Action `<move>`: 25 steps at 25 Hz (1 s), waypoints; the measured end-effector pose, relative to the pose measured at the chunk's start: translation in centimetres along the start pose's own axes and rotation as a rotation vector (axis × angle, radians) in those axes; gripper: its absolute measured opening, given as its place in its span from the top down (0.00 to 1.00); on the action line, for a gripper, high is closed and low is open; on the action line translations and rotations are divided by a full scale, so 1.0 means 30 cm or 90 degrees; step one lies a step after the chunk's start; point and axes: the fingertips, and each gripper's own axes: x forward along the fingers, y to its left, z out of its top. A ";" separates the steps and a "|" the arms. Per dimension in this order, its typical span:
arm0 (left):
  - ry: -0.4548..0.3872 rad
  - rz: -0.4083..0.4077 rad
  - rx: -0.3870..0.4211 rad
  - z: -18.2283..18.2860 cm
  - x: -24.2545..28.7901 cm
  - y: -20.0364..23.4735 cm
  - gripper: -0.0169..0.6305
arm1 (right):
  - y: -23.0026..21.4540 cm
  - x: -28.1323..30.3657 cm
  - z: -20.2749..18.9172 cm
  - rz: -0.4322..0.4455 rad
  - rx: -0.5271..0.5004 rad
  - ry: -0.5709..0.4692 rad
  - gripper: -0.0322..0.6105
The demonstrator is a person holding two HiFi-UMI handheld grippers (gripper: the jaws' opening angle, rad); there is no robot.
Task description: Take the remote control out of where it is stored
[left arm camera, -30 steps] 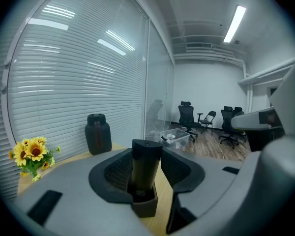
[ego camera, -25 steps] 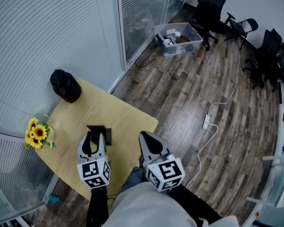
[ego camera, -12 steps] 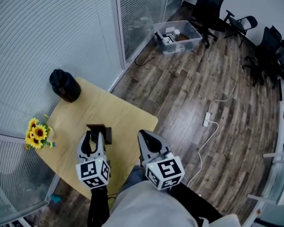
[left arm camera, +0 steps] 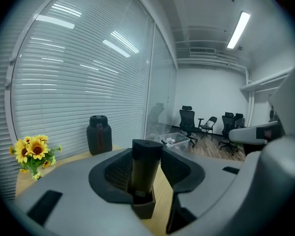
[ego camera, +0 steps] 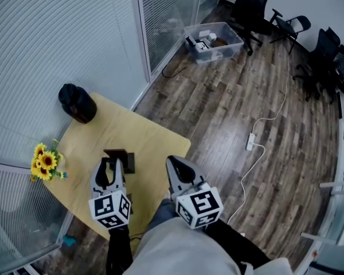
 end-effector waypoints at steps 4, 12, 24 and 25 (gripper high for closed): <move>-0.006 0.002 -0.001 0.015 -0.009 0.004 0.69 | 0.003 -0.004 0.000 0.001 -0.001 0.000 0.94; -0.014 0.005 -0.005 0.031 -0.017 0.006 0.69 | 0.003 -0.006 -0.002 0.003 -0.003 0.000 0.94; -0.027 0.005 -0.017 0.050 -0.036 0.008 0.69 | 0.003 -0.017 -0.006 0.005 -0.005 -0.002 0.94; -0.028 0.005 -0.017 0.051 -0.039 0.006 0.69 | 0.002 -0.019 -0.006 0.005 -0.006 -0.002 0.94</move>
